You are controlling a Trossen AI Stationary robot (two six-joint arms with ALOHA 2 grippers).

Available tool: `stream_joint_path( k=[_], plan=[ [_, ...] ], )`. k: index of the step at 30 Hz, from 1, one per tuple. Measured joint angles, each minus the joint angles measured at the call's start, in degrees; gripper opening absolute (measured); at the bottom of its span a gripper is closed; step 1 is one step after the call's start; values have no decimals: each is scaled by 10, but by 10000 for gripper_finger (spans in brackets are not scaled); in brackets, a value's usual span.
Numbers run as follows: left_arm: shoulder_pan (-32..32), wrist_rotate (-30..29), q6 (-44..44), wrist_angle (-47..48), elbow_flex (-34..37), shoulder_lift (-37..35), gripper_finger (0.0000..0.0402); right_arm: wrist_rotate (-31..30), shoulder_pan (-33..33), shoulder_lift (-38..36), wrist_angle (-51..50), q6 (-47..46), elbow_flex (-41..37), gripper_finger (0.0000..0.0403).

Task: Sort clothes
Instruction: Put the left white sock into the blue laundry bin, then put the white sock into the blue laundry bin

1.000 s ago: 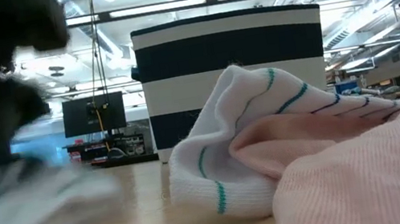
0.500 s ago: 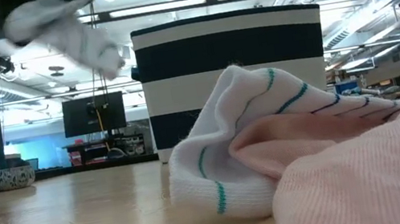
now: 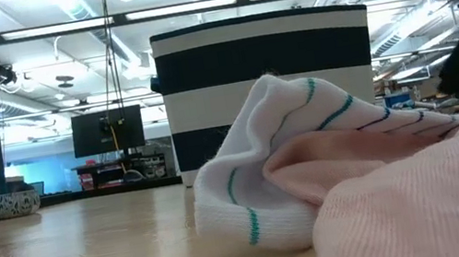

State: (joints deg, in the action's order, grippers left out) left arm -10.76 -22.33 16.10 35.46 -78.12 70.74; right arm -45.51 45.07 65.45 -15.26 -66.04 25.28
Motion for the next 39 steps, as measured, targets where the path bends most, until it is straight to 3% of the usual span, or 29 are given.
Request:
stream_joint_path(
  k=[5,10,17,21,24,30,39],
  plan=[
    [103,1,-89,-9,-80,35,0,44,-23,0,113,39,-50,164],
    [195,50,-162,-51,-114,89,1,60,-46,0,174,103,-54,164],
    [289,73,-150,-67,-114,140,30,93,-62,0,203,138,-54,164],
    [324,154,-116,-52,-114,153,70,96,-62,0,203,144,-54,165],
    [336,193,-111,-27,-114,156,100,96,-62,0,203,148,-54,164],
    [328,193,-112,9,-114,143,116,100,-62,0,207,147,-54,165],
    [228,161,-116,32,-115,103,117,108,-71,0,222,156,-54,165]
  ],
)
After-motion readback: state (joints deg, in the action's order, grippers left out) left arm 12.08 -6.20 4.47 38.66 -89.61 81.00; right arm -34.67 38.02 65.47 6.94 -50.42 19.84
